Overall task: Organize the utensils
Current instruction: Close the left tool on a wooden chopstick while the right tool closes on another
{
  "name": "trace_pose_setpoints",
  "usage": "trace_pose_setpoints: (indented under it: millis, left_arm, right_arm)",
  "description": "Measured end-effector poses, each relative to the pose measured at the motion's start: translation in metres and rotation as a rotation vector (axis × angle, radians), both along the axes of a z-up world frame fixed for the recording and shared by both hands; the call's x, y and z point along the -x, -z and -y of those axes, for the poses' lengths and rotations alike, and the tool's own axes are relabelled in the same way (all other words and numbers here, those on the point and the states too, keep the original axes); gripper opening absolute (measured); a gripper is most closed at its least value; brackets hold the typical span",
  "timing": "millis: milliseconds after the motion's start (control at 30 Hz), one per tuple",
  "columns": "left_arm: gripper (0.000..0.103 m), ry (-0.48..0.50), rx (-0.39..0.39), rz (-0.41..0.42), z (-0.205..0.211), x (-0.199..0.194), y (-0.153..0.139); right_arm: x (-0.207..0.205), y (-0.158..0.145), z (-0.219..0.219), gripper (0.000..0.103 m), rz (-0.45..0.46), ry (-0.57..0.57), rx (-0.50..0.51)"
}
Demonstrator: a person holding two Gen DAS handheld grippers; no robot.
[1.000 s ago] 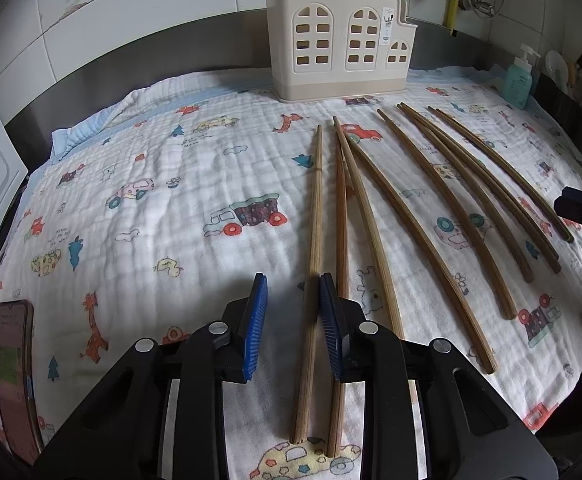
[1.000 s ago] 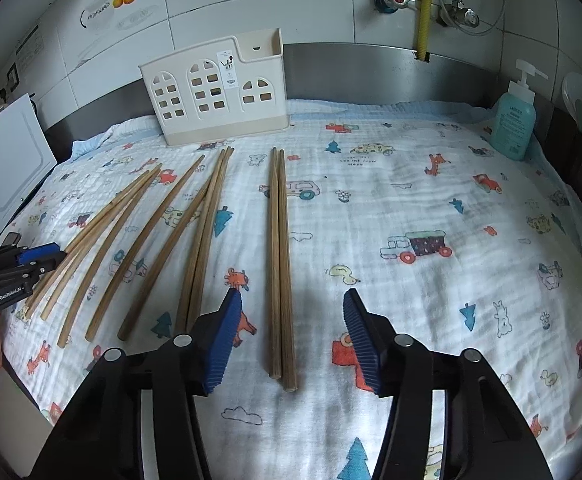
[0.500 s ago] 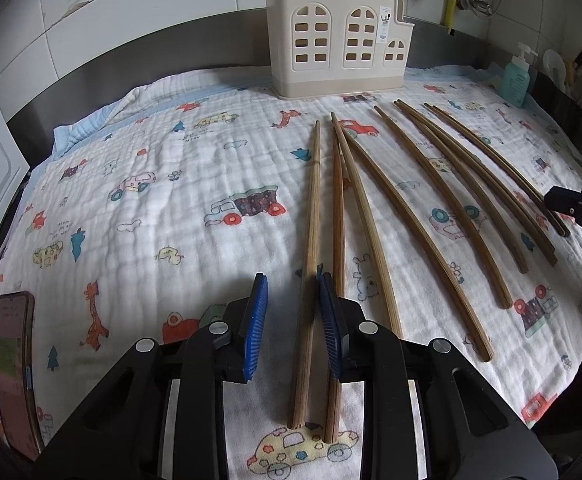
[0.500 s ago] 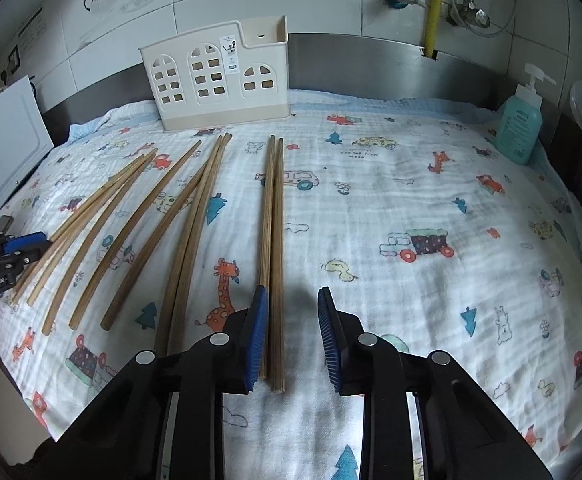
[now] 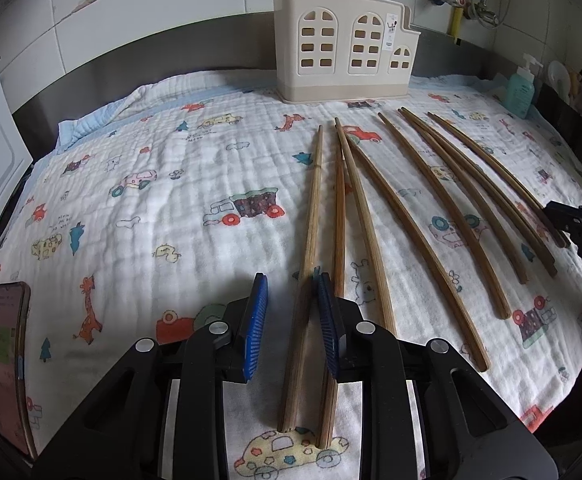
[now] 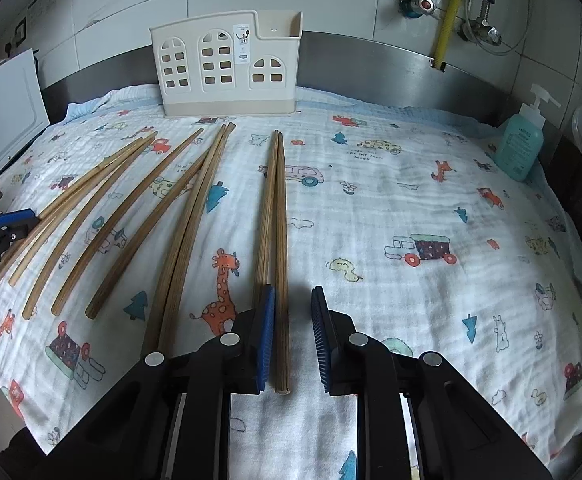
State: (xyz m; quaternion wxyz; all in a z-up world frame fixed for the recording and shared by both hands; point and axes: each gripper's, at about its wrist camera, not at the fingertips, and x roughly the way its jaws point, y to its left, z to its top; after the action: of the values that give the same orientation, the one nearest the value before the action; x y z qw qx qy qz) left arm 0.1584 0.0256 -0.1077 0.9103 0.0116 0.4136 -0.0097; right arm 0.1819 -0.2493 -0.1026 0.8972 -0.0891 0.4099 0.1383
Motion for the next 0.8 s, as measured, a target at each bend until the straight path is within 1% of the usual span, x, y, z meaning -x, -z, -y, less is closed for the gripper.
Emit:
trace_pose_setpoints:
  millis: [33,133,333,467,600,667,800]
  left_arm:
    - [0.025,-0.003,-0.001,0.005,0.0004,0.0003,0.0002]
    - [0.025,-0.020,0.029,0.013,-0.0023,0.0003,0.0006]
    - [0.025,-0.016,0.013,0.007,0.0010,-0.0006,0.0005]
    - [0.024,-0.001,0.035,-0.006,0.0003,0.0013,-0.0006]
    - [0.023,0.031,0.000,-0.008,0.0040,0.0039,-0.0002]
    - [0.020,0.041,0.009,-0.014,0.0025,0.0025,-0.0010]
    - [0.020,0.074,0.017,-0.022,0.0007,-0.0022,-0.0011]
  right_arm:
    - [0.0019,0.0002,-0.0010,0.015,0.006,0.001,0.005]
    - [0.0067,0.0011,-0.0055,0.011,0.028,-0.004,0.031]
    - [0.0066,-0.0001,-0.0024,0.007,0.023,0.008,0.013]
    - [0.0079,-0.0001,-0.0008,0.007,0.018,0.010,0.006]
    - [0.0082,0.0001,-0.0010,0.007,0.019,0.012,0.001]
    - [0.0082,0.0001,-0.0011,0.007,0.019,0.011,0.002]
    - [0.0082,0.0004,-0.0010,0.007,0.019,0.013,0.001]
